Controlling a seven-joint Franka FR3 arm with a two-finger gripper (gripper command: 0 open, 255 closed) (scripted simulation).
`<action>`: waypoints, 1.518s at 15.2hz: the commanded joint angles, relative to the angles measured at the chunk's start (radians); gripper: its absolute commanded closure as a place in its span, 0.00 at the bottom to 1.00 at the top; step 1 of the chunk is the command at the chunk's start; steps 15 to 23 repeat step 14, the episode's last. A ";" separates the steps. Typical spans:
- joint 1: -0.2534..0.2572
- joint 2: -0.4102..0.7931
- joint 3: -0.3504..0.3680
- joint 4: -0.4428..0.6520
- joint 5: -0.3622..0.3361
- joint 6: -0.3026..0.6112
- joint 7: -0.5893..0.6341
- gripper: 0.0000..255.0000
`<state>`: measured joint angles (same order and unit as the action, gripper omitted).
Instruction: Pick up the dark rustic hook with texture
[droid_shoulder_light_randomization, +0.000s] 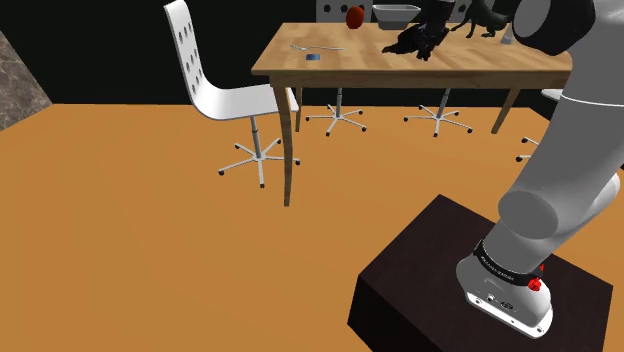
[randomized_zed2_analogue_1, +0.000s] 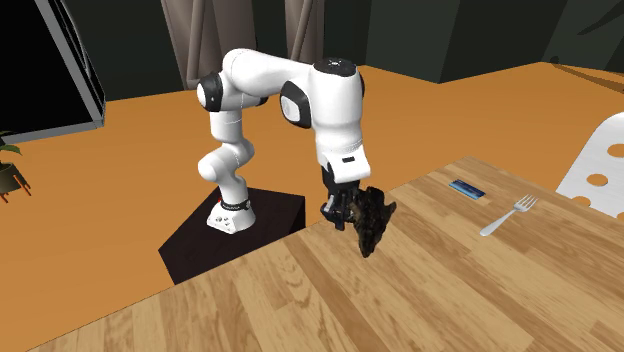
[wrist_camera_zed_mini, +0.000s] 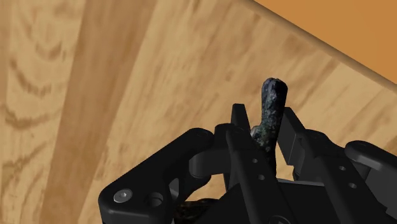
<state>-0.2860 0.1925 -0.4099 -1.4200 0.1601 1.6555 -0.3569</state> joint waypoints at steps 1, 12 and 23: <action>-0.005 0.011 -0.001 0.042 0.005 -0.032 0.000 1.00; -0.043 0.092 -0.007 0.306 0.041 -0.221 0.001 1.00; -0.044 0.093 -0.007 0.310 0.042 -0.224 0.002 1.00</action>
